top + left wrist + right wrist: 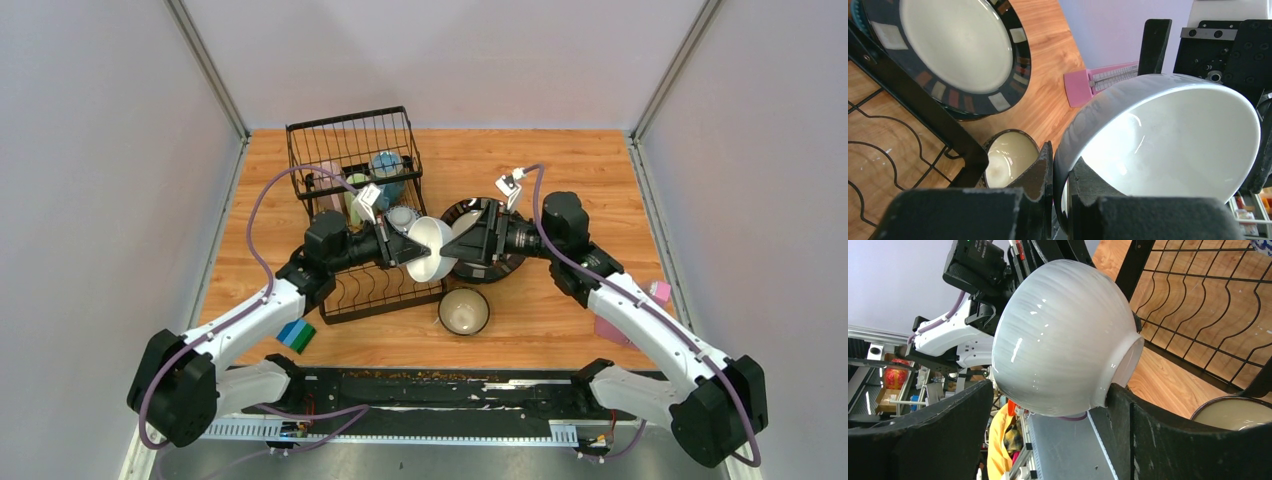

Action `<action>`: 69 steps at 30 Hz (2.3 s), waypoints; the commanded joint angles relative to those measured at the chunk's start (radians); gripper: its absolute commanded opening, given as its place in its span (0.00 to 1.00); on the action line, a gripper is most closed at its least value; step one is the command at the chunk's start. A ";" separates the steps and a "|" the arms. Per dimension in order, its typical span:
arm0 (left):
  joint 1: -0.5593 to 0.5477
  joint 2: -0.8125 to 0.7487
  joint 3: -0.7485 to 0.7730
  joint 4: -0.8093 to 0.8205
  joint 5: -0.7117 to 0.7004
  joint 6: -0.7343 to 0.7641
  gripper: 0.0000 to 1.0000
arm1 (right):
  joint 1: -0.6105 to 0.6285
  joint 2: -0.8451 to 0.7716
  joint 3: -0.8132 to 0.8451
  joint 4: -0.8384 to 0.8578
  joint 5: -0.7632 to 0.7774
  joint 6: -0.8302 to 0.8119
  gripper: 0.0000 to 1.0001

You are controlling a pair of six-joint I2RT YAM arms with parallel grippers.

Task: Load the mixed dishes into the dish rack
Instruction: Turn the bowl upside down on the dish rack.

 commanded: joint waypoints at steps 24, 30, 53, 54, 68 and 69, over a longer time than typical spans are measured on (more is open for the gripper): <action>0.000 -0.009 0.023 0.027 -0.016 0.026 0.00 | 0.057 0.091 0.107 0.013 0.032 0.004 0.58; 0.001 -0.013 0.018 0.005 -0.036 0.028 0.08 | 0.057 0.092 0.104 0.011 0.048 0.008 0.51; 0.000 -0.078 0.044 -0.272 -0.195 0.150 0.43 | 0.057 0.179 0.088 -0.013 0.109 0.016 0.48; 0.000 -0.081 0.045 -0.290 -0.217 0.153 0.43 | 0.057 0.181 0.088 -0.012 0.111 0.016 0.48; 0.000 -0.139 0.066 -0.490 -0.379 0.217 0.54 | 0.070 0.235 0.111 -0.071 0.161 -0.020 0.47; 0.000 -0.151 0.067 -0.509 -0.388 0.221 0.54 | 0.072 0.241 0.118 -0.078 0.167 -0.025 0.47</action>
